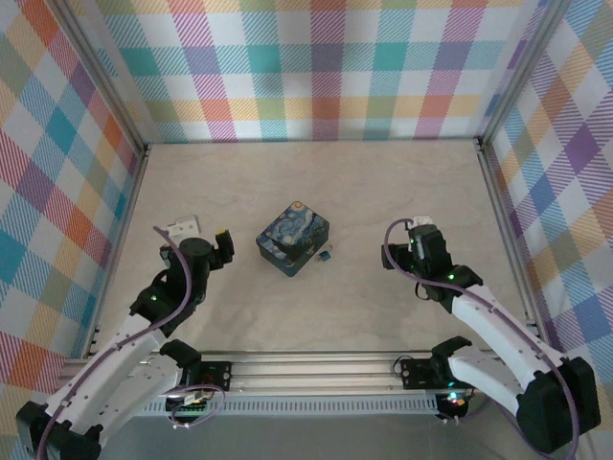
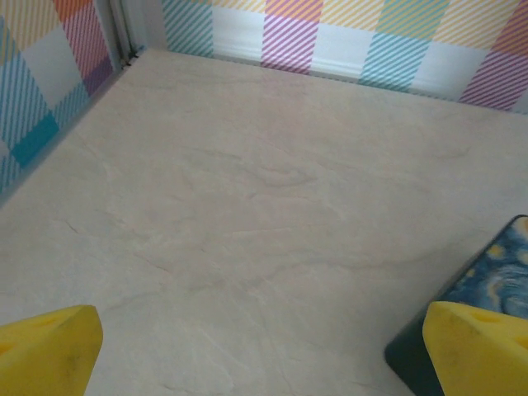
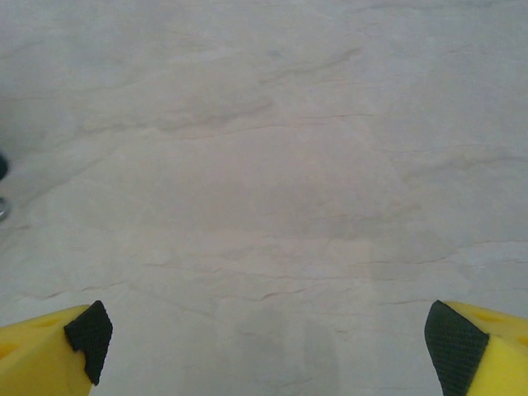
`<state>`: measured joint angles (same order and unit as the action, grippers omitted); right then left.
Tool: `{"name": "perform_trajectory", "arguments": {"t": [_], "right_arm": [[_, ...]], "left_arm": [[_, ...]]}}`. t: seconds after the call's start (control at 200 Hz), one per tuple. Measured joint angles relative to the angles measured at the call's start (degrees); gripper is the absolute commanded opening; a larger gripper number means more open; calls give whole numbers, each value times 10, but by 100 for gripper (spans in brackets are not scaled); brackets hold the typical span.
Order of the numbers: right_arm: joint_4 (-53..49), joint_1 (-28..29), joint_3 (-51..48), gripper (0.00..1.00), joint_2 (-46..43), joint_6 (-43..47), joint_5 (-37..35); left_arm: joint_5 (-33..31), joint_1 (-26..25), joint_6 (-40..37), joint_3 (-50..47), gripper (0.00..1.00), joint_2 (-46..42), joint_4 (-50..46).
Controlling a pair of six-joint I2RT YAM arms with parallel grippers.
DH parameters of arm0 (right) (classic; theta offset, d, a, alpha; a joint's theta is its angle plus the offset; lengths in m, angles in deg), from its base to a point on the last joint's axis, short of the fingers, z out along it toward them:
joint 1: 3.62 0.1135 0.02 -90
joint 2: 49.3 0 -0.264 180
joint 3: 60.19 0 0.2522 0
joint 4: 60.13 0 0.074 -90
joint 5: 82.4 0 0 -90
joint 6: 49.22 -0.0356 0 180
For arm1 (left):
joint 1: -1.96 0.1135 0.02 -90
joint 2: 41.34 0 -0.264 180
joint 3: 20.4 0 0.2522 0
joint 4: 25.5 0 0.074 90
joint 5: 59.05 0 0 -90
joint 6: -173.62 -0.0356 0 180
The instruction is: Unlock the padlock with the key
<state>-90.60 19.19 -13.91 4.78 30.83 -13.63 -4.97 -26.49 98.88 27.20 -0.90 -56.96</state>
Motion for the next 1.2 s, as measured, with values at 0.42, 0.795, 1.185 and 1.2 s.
{"name": "perform_trajectory", "arguments": {"t": [0.42, 0.795, 1.185, 1.2], "right_arm": [[198, -111, -78, 100, 78, 47, 62], [431, -178, -142, 100, 149, 52, 123], [651, -202, -145, 100, 281, 92, 175], [659, -203, -146, 100, 289, 92, 176]], "left_arm": [[40, 97, -66, -58, 100, 63, 88], [80, 108, -72, -62, 100, 92, 109], [103, 111, -72, -62, 100, 127, 120], [104, 111, -72, -62, 100, 129, 121]]}}
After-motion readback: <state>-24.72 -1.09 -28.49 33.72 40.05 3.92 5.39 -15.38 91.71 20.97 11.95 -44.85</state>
